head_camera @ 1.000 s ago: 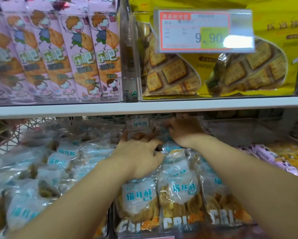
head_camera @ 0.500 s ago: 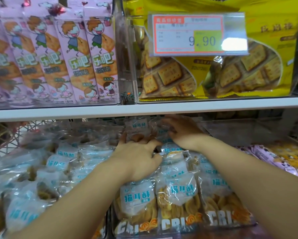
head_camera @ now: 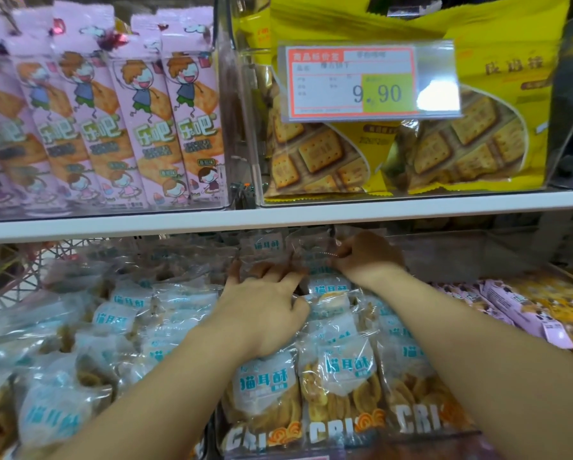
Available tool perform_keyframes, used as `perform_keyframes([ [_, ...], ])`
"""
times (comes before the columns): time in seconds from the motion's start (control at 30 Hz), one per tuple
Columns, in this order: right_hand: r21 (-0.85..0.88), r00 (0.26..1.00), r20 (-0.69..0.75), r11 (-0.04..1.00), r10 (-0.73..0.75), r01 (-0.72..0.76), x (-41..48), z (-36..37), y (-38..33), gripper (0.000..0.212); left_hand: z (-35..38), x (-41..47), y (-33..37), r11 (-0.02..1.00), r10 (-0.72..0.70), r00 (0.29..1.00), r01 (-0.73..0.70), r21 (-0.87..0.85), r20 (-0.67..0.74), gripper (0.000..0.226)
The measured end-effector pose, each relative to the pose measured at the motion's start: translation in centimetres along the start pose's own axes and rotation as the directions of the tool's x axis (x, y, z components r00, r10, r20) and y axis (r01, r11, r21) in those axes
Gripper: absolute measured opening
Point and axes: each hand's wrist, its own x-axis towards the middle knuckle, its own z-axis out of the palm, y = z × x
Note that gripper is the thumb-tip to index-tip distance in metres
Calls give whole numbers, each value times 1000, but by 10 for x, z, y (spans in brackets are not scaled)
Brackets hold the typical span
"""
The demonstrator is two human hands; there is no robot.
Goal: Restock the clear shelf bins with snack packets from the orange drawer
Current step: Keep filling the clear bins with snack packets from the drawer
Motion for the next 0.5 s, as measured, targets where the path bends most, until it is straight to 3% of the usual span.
perform_keyframes([
  [0.17, -16, 974, -135, 983, -183, 182, -30, -29, -2, 18, -15, 7, 1, 987, -58, 998, 56, -149, -7, 36],
  [0.33, 212, 934, 144, 932, -328, 294, -75, -39, 0, 23, -14, 29, 12, 993, -104, 995, 103, -60, -12, 30],
  [0.5, 231, 949, 83, 932, -305, 279, -79, -38, 5, 10, -13, 33, 12, 991, -131, 988, 130, -15, -80, 21],
])
